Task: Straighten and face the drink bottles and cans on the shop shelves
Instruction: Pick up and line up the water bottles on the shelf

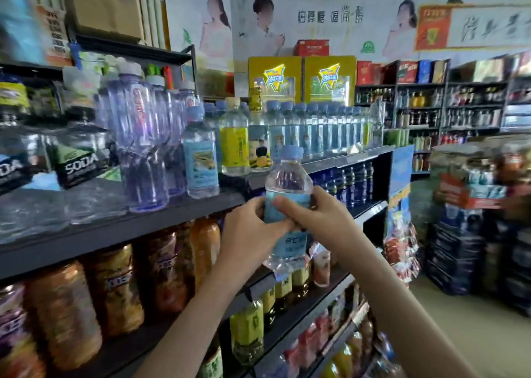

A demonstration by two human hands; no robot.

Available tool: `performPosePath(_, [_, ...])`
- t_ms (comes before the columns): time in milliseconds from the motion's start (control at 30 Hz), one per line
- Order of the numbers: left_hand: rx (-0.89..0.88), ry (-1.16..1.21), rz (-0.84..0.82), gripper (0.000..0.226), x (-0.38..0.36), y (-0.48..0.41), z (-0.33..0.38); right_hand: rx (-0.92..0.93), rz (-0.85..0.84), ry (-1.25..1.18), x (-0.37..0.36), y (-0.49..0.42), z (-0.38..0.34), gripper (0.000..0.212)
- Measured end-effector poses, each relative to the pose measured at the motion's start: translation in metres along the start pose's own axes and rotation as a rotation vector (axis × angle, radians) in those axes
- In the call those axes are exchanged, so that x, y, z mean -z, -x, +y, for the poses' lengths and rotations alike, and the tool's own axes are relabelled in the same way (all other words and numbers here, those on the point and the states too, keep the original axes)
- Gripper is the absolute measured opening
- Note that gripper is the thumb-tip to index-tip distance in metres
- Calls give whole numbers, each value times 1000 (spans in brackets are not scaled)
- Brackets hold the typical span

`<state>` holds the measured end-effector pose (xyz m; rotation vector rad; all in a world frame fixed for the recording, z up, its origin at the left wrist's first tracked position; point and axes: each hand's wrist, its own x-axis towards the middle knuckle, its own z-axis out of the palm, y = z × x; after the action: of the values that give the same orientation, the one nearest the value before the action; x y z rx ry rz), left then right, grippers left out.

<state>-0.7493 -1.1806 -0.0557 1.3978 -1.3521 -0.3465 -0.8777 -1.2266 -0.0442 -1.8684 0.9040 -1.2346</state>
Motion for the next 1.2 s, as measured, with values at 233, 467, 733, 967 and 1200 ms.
performPosePath(233, [-33,49,-21,38,-112,-93,-10,23,93,101,74,-93,70,20])
performPosePath(467, [-70,25,-131,34,-223,-186,5,-20,169,38,166,-179,142,28])
performPosePath(733, [-89,13,-194,35,-379,-273,14,-37,226,-4,286,-267,249,20])
performPosePath(967, [-123,-101,-31,38,-484,-352,26,-32,290,-115,399,-363,323,23])
performPosePath(1200, [-245,-489,419,51,-544,-450,28,99,324,-160,443,-474,363,27])
